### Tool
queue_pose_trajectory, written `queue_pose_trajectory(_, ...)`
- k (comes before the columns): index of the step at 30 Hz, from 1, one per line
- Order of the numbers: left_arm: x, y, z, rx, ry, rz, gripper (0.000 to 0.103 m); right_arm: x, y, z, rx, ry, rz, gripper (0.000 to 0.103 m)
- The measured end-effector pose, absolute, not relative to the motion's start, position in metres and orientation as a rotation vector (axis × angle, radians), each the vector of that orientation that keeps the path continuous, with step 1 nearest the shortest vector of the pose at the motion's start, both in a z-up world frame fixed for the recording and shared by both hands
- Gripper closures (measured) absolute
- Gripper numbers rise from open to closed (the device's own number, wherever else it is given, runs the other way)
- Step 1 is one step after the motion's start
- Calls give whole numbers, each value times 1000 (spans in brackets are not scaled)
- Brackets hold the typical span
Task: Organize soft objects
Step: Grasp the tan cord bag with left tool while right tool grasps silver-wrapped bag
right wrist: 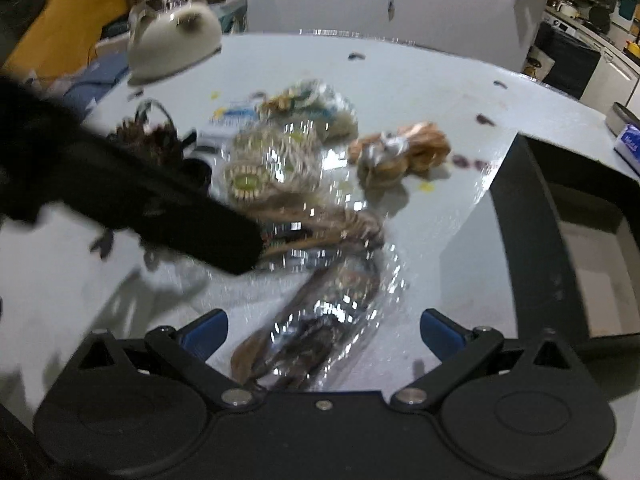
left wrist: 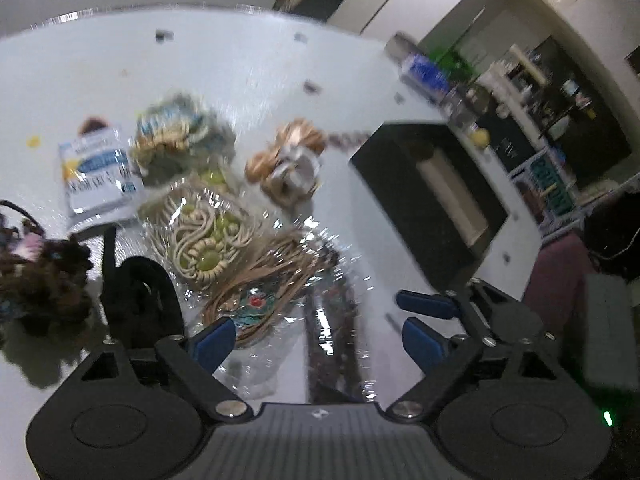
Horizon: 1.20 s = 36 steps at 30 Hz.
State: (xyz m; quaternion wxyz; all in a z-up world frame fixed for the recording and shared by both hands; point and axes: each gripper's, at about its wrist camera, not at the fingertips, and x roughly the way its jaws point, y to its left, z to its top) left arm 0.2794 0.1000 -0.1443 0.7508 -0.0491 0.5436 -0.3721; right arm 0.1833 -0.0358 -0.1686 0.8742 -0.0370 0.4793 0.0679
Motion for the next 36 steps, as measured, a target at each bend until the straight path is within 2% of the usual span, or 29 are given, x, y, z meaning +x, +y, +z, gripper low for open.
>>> queue_pose_trajectory(6, 305, 71, -173, 34, 1222, -807, 12, 173, -43, -181, -61, 1056, 87, 0)
queue_pose_trajectory(15, 316, 55, -181, 246, 1132, -828, 13, 162, -72, -182, 13, 1077, -63, 0)
queue_pose_trajectory(18, 305, 54, -179, 287, 1128, -856, 26, 161, -76, -181, 30, 1078, -78, 0)
queue_pose_trajectory(20, 293, 52, -177, 325, 1107, -855, 42, 163, -75, -180, 38, 1080, -71, 0)
queue_pose_trajectory(21, 288, 50, -177, 343, 1093, -842, 46, 164, -76, -180, 37, 1081, -65, 0)
queue_pose_trajectory(25, 277, 58, -175, 270, 1110, -761, 48, 173, -71, -180, 36, 1081, -24, 1)
queue_pose_trajectory(29, 257, 74, -173, 190, 1157, -688, 50, 179, -62, -181, 38, 1094, 38, 14)
queue_pose_trajectory(32, 241, 87, -171, 135, 1196, -634, 50, 179, -57, -183, 23, 1094, 46, 15)
queue_pose_trajectory(36, 235, 101, -172, 40, 1254, -580, 42, 173, -53, -180, 17, 1080, 56, 30)
